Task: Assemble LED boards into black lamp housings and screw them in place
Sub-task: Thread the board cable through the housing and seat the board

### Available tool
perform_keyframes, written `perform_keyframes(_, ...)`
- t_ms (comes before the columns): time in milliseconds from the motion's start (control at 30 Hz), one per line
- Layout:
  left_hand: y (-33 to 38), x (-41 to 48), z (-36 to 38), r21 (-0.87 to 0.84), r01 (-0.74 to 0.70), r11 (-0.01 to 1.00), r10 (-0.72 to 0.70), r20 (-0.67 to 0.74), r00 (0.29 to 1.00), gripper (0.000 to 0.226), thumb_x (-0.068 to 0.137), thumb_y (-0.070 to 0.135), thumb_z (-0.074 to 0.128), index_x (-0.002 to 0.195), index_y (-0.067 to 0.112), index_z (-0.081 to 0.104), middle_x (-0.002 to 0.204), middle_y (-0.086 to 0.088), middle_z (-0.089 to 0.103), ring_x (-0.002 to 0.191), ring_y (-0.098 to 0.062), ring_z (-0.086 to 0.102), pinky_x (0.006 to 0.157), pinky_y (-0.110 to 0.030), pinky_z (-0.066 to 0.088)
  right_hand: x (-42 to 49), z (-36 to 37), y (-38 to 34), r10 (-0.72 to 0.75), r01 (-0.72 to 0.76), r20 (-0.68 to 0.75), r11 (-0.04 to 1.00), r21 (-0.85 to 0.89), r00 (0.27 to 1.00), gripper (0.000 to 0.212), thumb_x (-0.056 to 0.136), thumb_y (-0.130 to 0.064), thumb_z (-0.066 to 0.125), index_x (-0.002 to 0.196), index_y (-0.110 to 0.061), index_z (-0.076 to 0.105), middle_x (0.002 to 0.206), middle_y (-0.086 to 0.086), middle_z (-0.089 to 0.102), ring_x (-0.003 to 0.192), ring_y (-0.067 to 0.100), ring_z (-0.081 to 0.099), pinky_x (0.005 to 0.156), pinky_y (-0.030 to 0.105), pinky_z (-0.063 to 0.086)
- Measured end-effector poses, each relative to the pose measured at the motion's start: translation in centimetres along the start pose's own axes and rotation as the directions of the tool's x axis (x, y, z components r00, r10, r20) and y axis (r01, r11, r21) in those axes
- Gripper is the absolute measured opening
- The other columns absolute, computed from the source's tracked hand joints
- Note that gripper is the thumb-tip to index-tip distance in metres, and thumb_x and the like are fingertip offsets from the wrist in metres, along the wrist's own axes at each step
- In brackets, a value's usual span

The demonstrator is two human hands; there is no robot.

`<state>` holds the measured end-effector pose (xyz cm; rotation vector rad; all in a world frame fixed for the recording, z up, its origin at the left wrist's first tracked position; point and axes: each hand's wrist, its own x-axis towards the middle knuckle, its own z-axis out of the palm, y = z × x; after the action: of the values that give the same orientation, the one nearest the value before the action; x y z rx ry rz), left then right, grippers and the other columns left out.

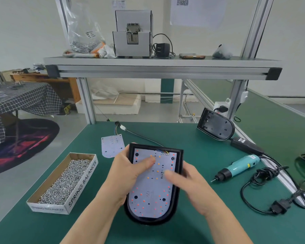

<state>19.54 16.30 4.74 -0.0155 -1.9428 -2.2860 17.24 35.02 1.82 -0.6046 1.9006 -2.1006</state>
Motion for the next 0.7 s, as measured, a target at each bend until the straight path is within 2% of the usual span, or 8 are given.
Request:
perform_keyframes(133,-0.5,0.7,0.0,0.076,-0.091,0.993,0.086,0.064,0.994,0.028,0.073,0.013,0.080,0.100,0.019,0.072,0.097,-0.010,0.076,0.088,-0.021,0.073,0.074,-0.027,0.059,0.4,1.2,0.6,-0.089,0.068,-0.255,0.993,-0.092,0.963,0.016,0.093,-0.011,0.072,0.108,-0.016,0.073,0.101,-0.003,0.078,0.096,0.016,0.074,0.078,0.023,0.055)
perform_keyframes(233,0.0,1.6,-1.4,0.294,-0.194,0.936,0.144,0.183,0.972,0.037,0.080,0.002,0.077,0.101,0.033,0.075,0.100,0.004,0.076,0.093,-0.008,0.068,0.082,-0.016,0.051,0.2,1.3,0.7,-0.296,0.124,-0.314,0.874,-0.470,0.902,0.009,0.091,-0.014,0.072,0.092,-0.021,0.066,0.083,-0.007,0.066,0.077,0.010,0.061,0.069,0.022,0.048)
perform_keyframes(333,-0.2,2.4,-2.5,0.594,-0.372,0.714,0.208,0.328,0.922,0.061,0.083,-0.002,0.072,0.114,0.049,0.066,0.108,0.020,0.069,0.104,-0.003,0.063,0.090,-0.012,0.046,-0.2,1.9,1.0,-0.439,0.140,-0.257,0.691,-0.709,0.861,0.016,0.090,-0.033,0.065,0.087,-0.020,0.057,0.083,-0.010,0.052,0.078,0.014,0.052,0.068,0.023,0.041)
perform_keyframes(433,-0.8,2.6,-3.4,0.683,-0.470,0.559,0.250,0.402,0.881,0.061,0.079,-0.003,0.064,0.115,0.046,0.062,0.106,0.019,0.064,0.107,-0.007,0.059,0.090,-0.013,0.042,-0.5,2.2,0.7,-0.338,0.102,-0.208,0.708,-0.699,0.918,0.043,0.076,-0.056,0.066,0.112,-0.034,0.059,0.103,-0.022,0.056,0.097,0.003,0.057,0.080,0.012,0.042)
perform_keyframes(533,-2.5,2.0,-5.0,0.696,-0.494,0.521,0.278,0.409,0.869,0.071,0.054,-0.006,0.038,0.106,0.037,0.057,0.110,0.016,0.063,0.111,-0.010,0.057,0.096,-0.020,0.043,-1.2,0.3,-0.2,0.045,-0.040,-0.012,0.700,-0.713,0.999,0.102,0.064,-0.063,0.076,0.149,-0.055,0.020,0.133,-0.034,0.047,0.123,-0.012,0.046,0.096,0.005,0.034)
perform_keyframes(600,-4.3,1.4,-5.9,0.723,-0.469,0.508,0.286,0.372,0.883,0.076,0.051,-0.006,0.026,0.107,0.038,0.054,0.122,0.015,0.063,0.128,-0.007,0.052,0.106,-0.018,0.039,-1.5,-0.8,-0.7,0.204,-0.058,0.093,0.631,-0.774,0.975,0.090,0.081,-0.047,0.069,0.154,-0.049,0.016,0.144,-0.027,0.047,0.130,-0.009,0.044,0.103,0.013,0.035)
perform_keyframes(667,-6.0,0.8,-6.6,0.743,-0.455,0.490,0.299,0.347,0.889,0.077,0.056,-0.009,0.023,0.108,0.038,0.053,0.135,0.015,0.058,0.141,-0.002,0.040,0.114,-0.016,0.030,-1.3,-0.9,-0.8,0.156,-0.016,0.079,0.532,-0.847,0.985,0.056,0.097,-0.018,0.049,0.150,-0.031,0.037,0.136,-0.010,0.059,0.123,0.007,0.056,0.104,0.027,0.044)
perform_keyframes(700,-6.6,0.5,-6.9,0.756,-0.452,0.474,0.302,0.343,0.890,0.076,0.060,-0.012,0.023,0.108,0.038,0.052,0.139,0.016,0.055,0.144,-0.002,0.035,0.115,-0.017,0.028,-1.1,-0.5,-1.0,0.097,0.001,0.053,0.470,-0.883,0.994,0.039,0.099,-0.011,0.042,0.134,-0.023,0.053,0.124,-0.004,0.063,0.111,0.014,0.063,0.098,0.032,0.048)
